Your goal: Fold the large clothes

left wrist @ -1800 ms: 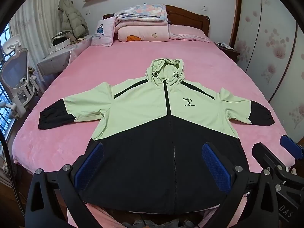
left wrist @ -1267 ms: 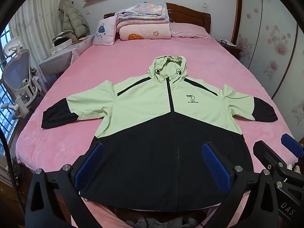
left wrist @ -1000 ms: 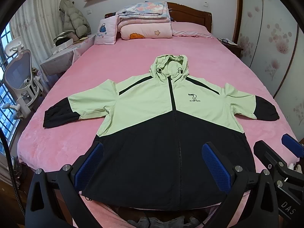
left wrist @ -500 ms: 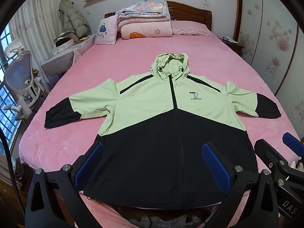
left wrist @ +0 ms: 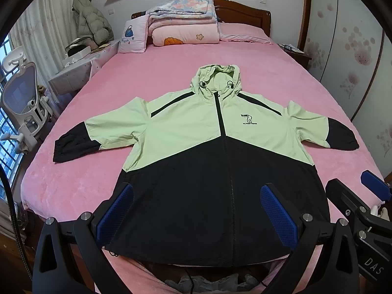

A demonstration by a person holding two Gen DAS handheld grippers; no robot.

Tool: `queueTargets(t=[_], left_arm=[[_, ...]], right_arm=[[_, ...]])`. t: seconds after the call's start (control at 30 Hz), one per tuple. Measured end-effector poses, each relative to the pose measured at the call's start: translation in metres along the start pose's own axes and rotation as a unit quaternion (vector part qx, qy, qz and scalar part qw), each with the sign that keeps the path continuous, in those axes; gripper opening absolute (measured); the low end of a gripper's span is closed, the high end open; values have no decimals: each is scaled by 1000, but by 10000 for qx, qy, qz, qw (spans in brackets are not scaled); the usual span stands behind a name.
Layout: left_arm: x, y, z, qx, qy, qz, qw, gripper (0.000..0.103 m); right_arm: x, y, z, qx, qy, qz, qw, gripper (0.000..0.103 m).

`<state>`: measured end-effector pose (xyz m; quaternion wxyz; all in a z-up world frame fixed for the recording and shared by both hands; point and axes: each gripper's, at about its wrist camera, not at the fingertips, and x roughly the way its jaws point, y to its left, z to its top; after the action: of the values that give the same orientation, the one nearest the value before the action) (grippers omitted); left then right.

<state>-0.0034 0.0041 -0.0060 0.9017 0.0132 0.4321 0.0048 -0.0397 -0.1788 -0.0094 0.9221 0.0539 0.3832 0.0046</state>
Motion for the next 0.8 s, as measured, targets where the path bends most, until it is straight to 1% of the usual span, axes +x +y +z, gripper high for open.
queueTargets(t=[0.3,0.53,0.8], left_arm=[[-2,-1,-1,-4,-66,-20,10000,103],[-2,0,0,-36,8,-61,10000,103],[-1,-3,2,-15,-1,17,10000,103]], right_arm=[[-1,3,1,-2,-13,30,10000,89],[-4,4,1,-6,-28,54,10000,89],[-6,4,2,20,-18,92,10000,89]])
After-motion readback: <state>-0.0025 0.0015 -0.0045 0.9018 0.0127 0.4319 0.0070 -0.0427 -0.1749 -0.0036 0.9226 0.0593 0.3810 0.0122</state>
